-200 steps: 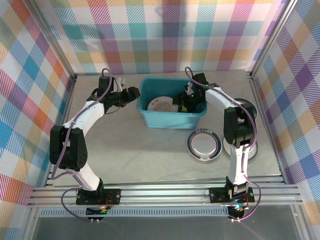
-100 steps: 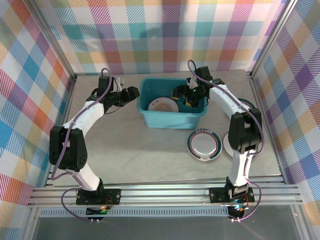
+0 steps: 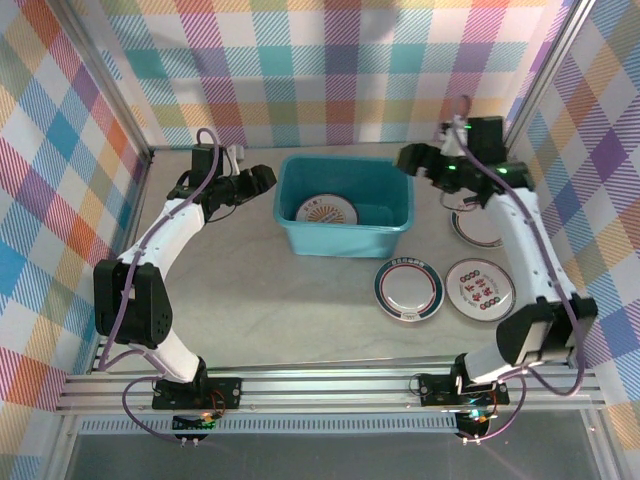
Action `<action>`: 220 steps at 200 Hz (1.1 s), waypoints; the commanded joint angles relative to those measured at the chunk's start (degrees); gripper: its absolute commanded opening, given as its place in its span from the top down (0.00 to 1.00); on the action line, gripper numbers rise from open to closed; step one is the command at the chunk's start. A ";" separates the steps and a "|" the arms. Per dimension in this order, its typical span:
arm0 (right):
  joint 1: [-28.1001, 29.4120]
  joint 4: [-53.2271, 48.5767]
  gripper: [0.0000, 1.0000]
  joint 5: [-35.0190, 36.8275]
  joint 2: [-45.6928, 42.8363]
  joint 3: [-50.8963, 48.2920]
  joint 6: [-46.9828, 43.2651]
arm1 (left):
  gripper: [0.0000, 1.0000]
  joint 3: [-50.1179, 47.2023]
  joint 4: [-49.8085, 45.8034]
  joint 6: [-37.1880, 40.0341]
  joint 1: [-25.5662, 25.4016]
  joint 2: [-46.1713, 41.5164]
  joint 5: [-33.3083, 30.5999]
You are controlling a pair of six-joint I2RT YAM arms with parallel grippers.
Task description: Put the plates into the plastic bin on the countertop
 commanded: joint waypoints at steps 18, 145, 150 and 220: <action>-12.25 -2.34 0.05 2.58 -3.40 -9.08 -2.42 | 0.30 3.48 -1.13 1.44 -0.10 0.73 -0.16; -38.15 7.25 0.05 -2.55 16.17 -18.58 -4.64 | 0.30 6.99 -0.96 0.87 0.18 6.62 0.18; -38.51 7.62 0.05 -2.96 17.31 -18.23 -4.64 | 0.30 7.17 -1.01 0.87 0.17 6.79 0.19; -38.08 14.54 0.05 -5.20 27.13 -16.09 -1.96 | 0.30 8.07 -0.79 0.34 0.35 7.68 -0.78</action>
